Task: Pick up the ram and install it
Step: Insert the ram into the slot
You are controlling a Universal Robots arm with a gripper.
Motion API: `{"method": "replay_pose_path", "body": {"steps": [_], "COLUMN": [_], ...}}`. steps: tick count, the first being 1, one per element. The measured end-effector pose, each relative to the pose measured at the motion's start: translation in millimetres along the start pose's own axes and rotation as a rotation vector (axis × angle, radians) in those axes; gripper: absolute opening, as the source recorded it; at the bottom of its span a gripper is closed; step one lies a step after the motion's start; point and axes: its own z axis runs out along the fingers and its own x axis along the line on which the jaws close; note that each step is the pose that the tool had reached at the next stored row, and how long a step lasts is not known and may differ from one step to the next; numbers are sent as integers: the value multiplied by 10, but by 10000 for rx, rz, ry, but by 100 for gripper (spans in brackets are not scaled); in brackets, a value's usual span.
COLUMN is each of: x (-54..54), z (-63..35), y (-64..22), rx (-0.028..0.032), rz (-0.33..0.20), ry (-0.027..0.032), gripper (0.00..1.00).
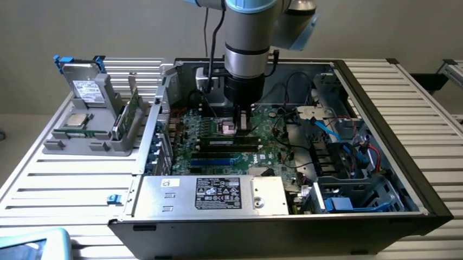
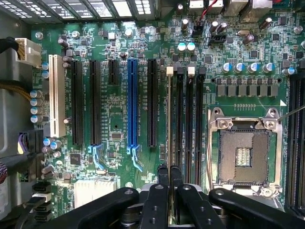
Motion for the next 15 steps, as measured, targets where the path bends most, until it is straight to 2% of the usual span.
{"method": "replay_pose_path", "body": {"steps": [2,15], "x": [0,-5], "z": [1,22], "y": [-1,0], "rx": [-9,-2], "rz": [25,25], "ry": [-24,-25], "gripper": [13,13]}}
